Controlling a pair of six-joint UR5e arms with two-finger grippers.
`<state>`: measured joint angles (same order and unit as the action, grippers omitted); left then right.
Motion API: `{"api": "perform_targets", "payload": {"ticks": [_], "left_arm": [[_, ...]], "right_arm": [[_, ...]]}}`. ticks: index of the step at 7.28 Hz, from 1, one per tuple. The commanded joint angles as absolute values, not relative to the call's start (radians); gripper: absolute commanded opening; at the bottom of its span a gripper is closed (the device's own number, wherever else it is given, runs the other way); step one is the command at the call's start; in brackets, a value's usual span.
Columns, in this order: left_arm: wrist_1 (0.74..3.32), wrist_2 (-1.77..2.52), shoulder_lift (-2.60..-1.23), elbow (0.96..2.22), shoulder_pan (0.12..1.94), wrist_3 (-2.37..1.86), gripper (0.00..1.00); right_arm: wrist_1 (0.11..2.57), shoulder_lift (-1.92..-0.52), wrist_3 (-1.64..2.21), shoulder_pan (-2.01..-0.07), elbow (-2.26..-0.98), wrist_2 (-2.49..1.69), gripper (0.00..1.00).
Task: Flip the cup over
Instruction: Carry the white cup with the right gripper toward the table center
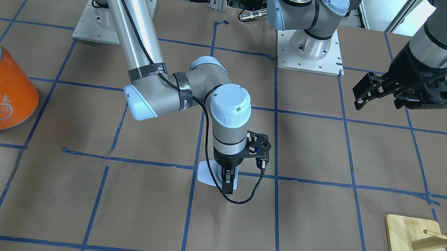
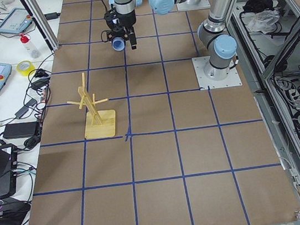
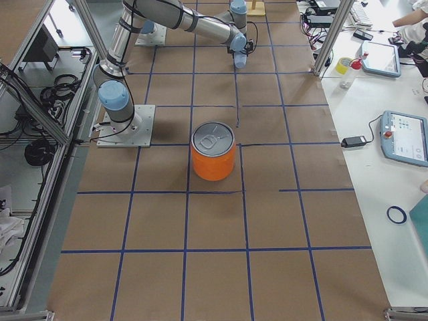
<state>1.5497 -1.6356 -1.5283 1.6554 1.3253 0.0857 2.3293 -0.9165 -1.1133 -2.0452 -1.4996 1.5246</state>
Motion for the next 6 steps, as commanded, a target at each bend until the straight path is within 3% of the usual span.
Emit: {"api": "perform_targets", "payload": {"ticks": [1,3,5,6], "left_arm": [[1.551,-1.637,-1.528,1.657,1.325,0.084,1.0],[1.551,-1.637,-1.528,1.657,1.325,0.089,1.0],[1.555,-1.648,-1.528,1.657,1.325,0.097,1.0],[1.555,-1.649,-1.529,1.658,1.325,0.097,1.0]], "right_arm": [[2.329,-0.913,-1.117,-2.043,-1.503,1.523,0.0],[2.329,-0.914,-1.114,-2.045,-1.511,1.523,0.38],[2.33,-0.913,-1.114,-2.043,-1.517,1.523,0.5],[2.33,-0.911,-1.114,-2.043,-1.517,1.523,0.5]]}}
